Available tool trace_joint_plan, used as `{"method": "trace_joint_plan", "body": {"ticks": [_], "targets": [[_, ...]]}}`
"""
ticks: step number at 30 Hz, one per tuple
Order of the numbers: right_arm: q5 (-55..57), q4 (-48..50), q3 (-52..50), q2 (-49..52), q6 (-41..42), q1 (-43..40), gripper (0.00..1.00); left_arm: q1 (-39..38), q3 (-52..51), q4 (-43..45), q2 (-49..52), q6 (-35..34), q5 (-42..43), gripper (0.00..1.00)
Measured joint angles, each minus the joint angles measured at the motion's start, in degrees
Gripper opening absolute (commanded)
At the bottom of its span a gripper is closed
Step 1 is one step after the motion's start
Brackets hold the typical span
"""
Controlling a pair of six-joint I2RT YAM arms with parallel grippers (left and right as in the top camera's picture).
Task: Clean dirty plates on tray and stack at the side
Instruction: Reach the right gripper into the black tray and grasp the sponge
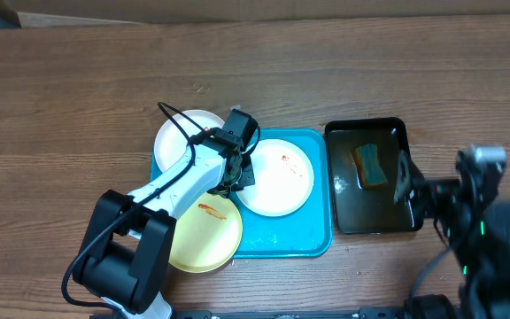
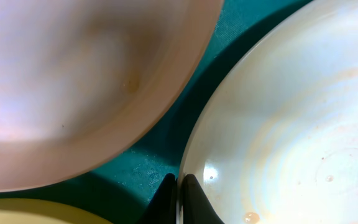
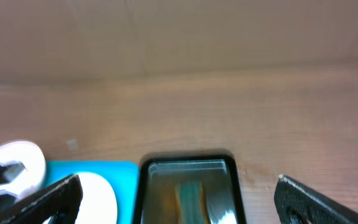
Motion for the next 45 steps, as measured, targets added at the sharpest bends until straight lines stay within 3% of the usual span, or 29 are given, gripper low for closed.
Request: {"method": "trace_joint_plan", "body": {"ticks": [7, 9, 13, 27, 32, 33, 35, 37, 38, 39, 40, 42, 43, 45], "targets": [[-1.14, -11.93, 15.82, 24.33, -0.5, 0.0, 1.0, 0.0, 0.0, 0.04, 0.0, 0.04, -0.04, 0.05], [-1.81, -12.44, 17.16, 28.59, -0.57, 0.0, 0.89, 0.0, 0.0, 0.04, 0.0, 0.04, -0.11, 0.05], [-1.86, -15.08, 17.49, 36.74, -0.74, -0.02, 0.77, -0.02, 0.0, 0.02, 0.0, 0.04, -0.15, 0.05], [-1.77, -16.59, 17.49, 64.83, 0.81, -0.02, 0.74, -0.02, 0.0, 0.04, 0.0, 0.04, -0.17, 0.05], [-1.99, -16.52, 17.49, 69.7, 1.81, -0.02, 0.67, -0.02, 0.0, 0.04, 0.0, 0.04, -0.17, 0.05], [-2.25, -16.48, 17.49, 70.05, 1.99, -0.02, 0.64, -0.02, 0.0, 0.04, 0.0, 0.04, -0.17, 0.05], [-2.93, -16.31, 17.49, 70.18, 2.14, -0.02, 0.38, -0.02, 0.0, 0.04, 0.0, 0.04, -0.17, 0.05], [-3.37, -16.33, 17.49, 70.18, 2.36, -0.02, 0.05, -0.02, 0.0, 0.04, 0.0, 0.04, -0.17, 0.05], [-3.48, -16.37, 17.49, 70.18, 2.29, 0.0, 0.04, -0.02, 0.0, 0.04, 0.0, 0.04, -0.17, 0.05], [-3.56, -16.46, 17.49, 70.18, 2.19, 0.0, 0.04, -0.02, 0.0, 0.04, 0.0, 0.04, -0.17, 0.05], [-3.76, -16.87, 17.49, 70.18, 2.4, -0.02, 0.13, -0.02, 0.0, 0.04, 0.0, 0.04, -0.17, 0.05], [-3.8, -17.64, 17.49, 70.18, 2.73, 0.0, 0.61, -0.02, 0.0, 0.04, 0.0, 0.04, -0.17, 0.06], [-3.87, -18.01, 17.49, 70.18, 2.4, -0.02, 0.72, -0.02, 0.0, 0.04, 0.0, 0.04, -0.17, 0.06], [-3.91, -18.03, 17.49, 70.18, 2.47, -0.02, 0.74, -0.02, 0.0, 0.04, 0.0, 0.04, -0.17, 0.06]]}}
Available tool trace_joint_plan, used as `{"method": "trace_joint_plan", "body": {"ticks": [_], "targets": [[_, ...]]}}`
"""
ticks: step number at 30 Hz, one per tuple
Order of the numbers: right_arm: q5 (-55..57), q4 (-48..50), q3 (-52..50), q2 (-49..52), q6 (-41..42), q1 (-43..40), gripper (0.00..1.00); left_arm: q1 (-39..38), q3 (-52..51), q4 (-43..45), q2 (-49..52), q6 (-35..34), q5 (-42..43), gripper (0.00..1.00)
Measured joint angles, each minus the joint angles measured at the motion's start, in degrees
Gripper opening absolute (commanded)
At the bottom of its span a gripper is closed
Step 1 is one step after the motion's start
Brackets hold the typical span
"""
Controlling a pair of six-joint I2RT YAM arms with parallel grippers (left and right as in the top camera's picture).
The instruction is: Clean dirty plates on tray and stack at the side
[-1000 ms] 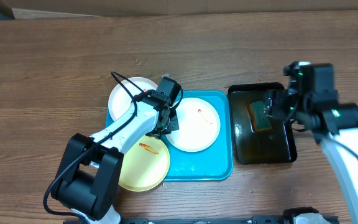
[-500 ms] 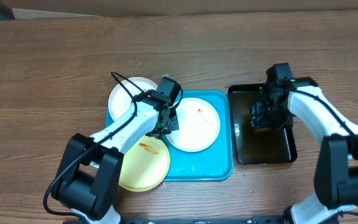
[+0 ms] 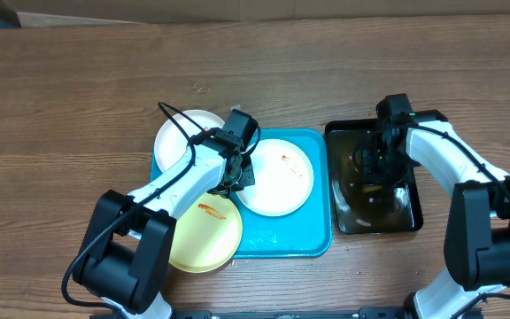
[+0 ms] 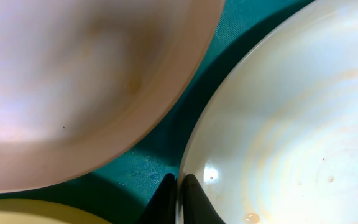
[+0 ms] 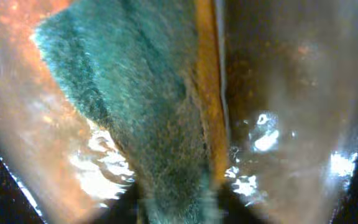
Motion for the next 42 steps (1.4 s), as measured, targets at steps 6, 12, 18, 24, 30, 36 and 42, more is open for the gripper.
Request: {"method": "trace_joint_plan", "body": {"ticks": [6, 12, 18, 24, 30, 36, 42], "targets": [[-0.02, 3.63, 0.04, 0.0, -0.24, 0.0, 0.74, 0.0, 0.0, 0.0, 0.0, 0.0, -0.02, 0.07], [0.0, 6.19, 0.33, 0.0, -0.24, 0.0, 0.72, 0.0, 0.0, 0.0, 0.0, 0.0, -0.02, 0.07], [0.0, 6.1, 0.31, 0.0, -0.2, 0.0, 0.73, 0.0, 0.0, 0.0, 0.0, 0.0, -0.02, 0.07], [-0.02, 8.5, -1.64, 0.0, -0.24, 0.0, 0.04, 0.0, 0.0, -0.02, 0.0, 0.0, 0.0, 0.06], [-0.02, 8.5, -1.97, 0.0, -0.02, 0.0, 0.71, 0.0, 0.0, 0.0, 0.0, 0.0, -0.02, 0.08], [-0.02, 10.71, -1.9, 0.0, -0.2, 0.02, 0.7, 0.02, 0.0, -0.02, 0.0, 0.0, -0.02, 0.08], [-0.02, 12.52, -1.86, 0.0, -0.11, 0.02, 0.21, 0.0, 0.0, 0.0, 0.0, 0.0, -0.02, 0.07]]}}
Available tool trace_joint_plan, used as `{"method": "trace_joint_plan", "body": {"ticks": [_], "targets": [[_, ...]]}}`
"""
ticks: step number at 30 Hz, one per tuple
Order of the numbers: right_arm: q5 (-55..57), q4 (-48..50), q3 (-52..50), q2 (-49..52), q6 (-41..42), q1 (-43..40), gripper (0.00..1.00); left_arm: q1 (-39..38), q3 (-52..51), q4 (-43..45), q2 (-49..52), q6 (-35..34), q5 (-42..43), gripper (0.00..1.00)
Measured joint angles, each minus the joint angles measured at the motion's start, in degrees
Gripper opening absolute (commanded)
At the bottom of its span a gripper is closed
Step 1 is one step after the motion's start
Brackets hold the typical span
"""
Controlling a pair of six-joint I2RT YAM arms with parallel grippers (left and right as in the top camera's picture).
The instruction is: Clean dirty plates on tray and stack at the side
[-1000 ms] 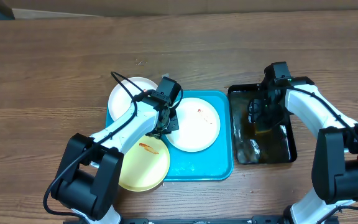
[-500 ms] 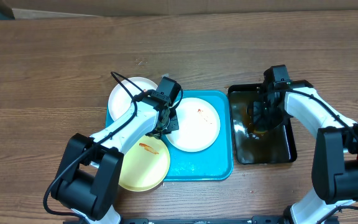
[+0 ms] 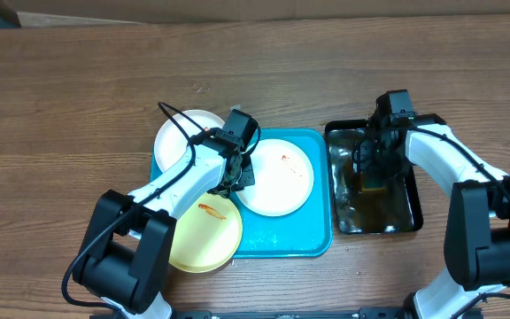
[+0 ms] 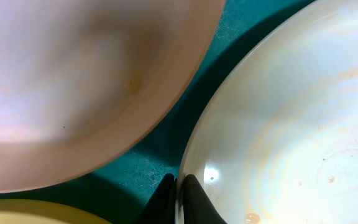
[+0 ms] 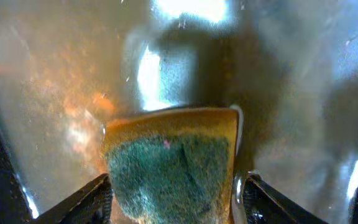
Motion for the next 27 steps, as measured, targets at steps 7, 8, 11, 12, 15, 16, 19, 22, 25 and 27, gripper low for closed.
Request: {"method": "trace_joint_plan", "body": {"ticks": [7, 8, 11, 12, 15, 16, 19, 22, 25, 27], "targets": [[-0.02, 1.55, 0.0, 0.0, 0.11, 0.0, 0.67, 0.0, 0.0, 0.0, 0.0, 0.0, 0.0, 0.08], [-0.02, 1.62, 0.0, 0.0, 0.07, 0.0, 0.7, 0.0, 0.0, -0.02, 0.0, 0.0, 0.0, 0.08], [0.0, 2.32, 0.0, 0.0, -0.13, 0.0, 0.73, 0.0, 0.0, -0.02, 0.0, 0.0, 0.0, 0.08], [0.0, 2.62, 0.0, 0.0, -0.09, -0.02, 0.73, 0.0, 0.0, -0.02, 0.0, 0.0, 0.0, 0.08], [-0.02, 3.93, 0.0, 0.0, -0.13, -0.02, 0.73, 0.0, 0.0, -0.02, 0.0, 0.0, 0.0, 0.08], [0.0, 4.33, 0.02, 0.0, -0.11, -0.02, 0.73, 0.0, 0.0, 0.0, 0.0, 0.0, 0.0, 0.08], [0.0, 5.33, 0.02, 0.0, -0.59, -0.02, 0.06, 0.0, 0.0, -0.02, 0.0, 0.0, 0.0, 0.08], [0.0, 5.55, 0.02, 0.0, -0.13, 0.0, 0.04, 0.0, 0.0, -0.02, 0.0, 0.0, 0.0, 0.08], [-0.02, 5.86, 0.02, 0.0, 0.09, -0.02, 0.53, 0.0, 0.0, -0.02, 0.0, 0.0, 0.0, 0.08], [-0.02, 6.16, 0.02, 0.0, 0.11, -0.02, 0.63, 0.0, 0.0, -0.02, 0.0, 0.0, -0.02, 0.09]]}}
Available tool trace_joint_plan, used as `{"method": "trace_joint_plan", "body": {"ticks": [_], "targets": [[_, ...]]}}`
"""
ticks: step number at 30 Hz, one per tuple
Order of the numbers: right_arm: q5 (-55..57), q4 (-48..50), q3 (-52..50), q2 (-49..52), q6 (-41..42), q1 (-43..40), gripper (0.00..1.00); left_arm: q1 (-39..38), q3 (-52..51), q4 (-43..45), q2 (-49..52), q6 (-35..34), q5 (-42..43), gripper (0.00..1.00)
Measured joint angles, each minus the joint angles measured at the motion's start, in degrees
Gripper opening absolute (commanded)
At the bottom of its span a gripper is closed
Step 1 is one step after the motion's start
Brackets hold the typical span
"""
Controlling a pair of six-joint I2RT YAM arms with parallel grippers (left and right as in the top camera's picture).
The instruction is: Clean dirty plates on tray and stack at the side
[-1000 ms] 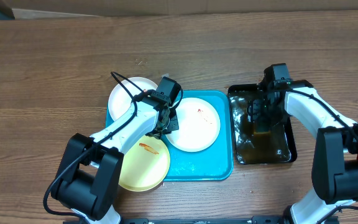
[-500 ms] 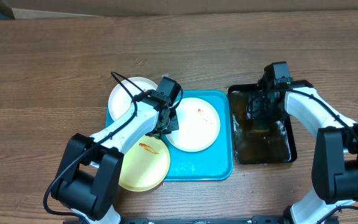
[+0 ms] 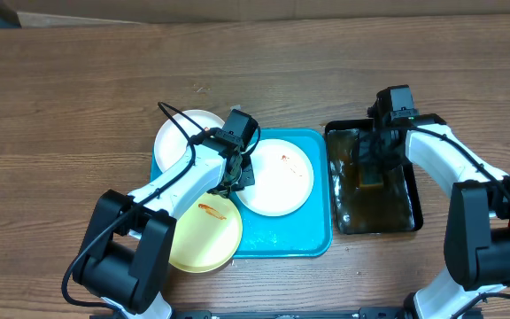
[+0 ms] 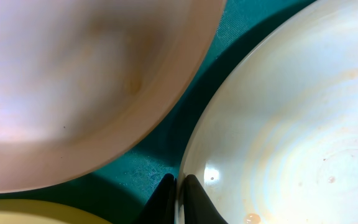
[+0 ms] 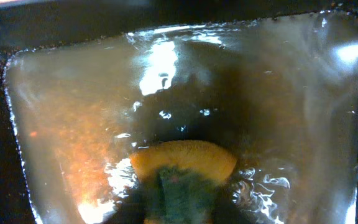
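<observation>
On the blue tray (image 3: 282, 239) lie a white plate (image 3: 277, 177) with a red smear, a pale pink plate (image 3: 184, 137) and a yellow plate (image 3: 204, 232) with an orange smear. My left gripper (image 3: 237, 175) is shut on the white plate's (image 4: 291, 124) left rim, its fingertips (image 4: 191, 196) pinching it beside the pink plate (image 4: 73, 81). My right gripper (image 3: 372, 164) is over the black basin (image 3: 410, 190). It is shut on the yellow and green sponge (image 5: 182, 165), squeezing it just above the water.
The basin holds brownish water and stands right of the tray. Brown wooden table (image 3: 78, 89) lies all round. The yellow plate (image 4: 30, 214) overhangs the tray's front left corner.
My right gripper has shut on the sponge, which is now pinched narrow, and sits higher over the water. The left gripper and the plates have not moved.
My right gripper was open off to the right of the basin. Then it was down in the water at the sponge, then open with a finger on each side of it, and now shut on it. My left gripper stayed shut on the white plate's rim throughout.
</observation>
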Motion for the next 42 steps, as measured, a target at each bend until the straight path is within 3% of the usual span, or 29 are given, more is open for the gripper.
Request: {"method": "trace_joint_plan", "body": {"ticks": [12, 13, 14, 15, 17, 18, 20, 21, 23, 42], "targets": [[0.02, 3.28, 0.0, 0.0, -0.24, 0.0, 0.63, 0.0, 0.0, 0.0, 0.0, 0.0, -0.02, 0.09], [0.02, 3.69, 0.0, 0.0, -0.26, 0.0, 0.59, 0.0, 0.0, 0.0, 0.0, 0.0, -0.04, 0.09], [0.02, 4.09, -0.02, 0.0, -0.22, 0.0, 0.29, 0.0, 0.0, 0.02, 0.0, 0.0, -0.09, 0.09], [0.02, 4.2, -0.02, 0.0, -0.13, 0.0, 0.08, 0.0, 0.0, 0.0, 0.0, 0.0, -0.13, 0.09], [0.07, 4.48, -0.02, 0.0, -0.26, 0.0, 0.04, 0.0, 0.0, 0.0, 0.0, 0.0, -0.15, 0.09], [0.02, 4.83, -0.02, 0.0, -0.22, 0.0, 0.09, 0.0, 0.0, 0.02, 0.0, 0.0, -0.15, 0.09], [0.0, 5.03, -0.02, 0.0, 0.17, 0.0, 0.49, 0.0, 0.0, 0.0, 0.0, 0.0, -0.17, 0.09], [0.0, 5.14, -0.02, 0.0, 0.02, 0.02, 0.61, 0.0, 0.0, 0.0, 0.0, 0.0, -0.15, 0.09], [0.0, 5.35, -0.02, 0.0, -0.02, 0.0, 0.72, 0.0, 0.0, 0.02, 0.0, 0.0, -0.17, 0.09], [0.0, 3.13, -0.09, 0.0, -0.26, 0.0, 0.74, 0.0, 0.0, 0.02, 0.0, 0.0, -0.17, 0.09]]}}
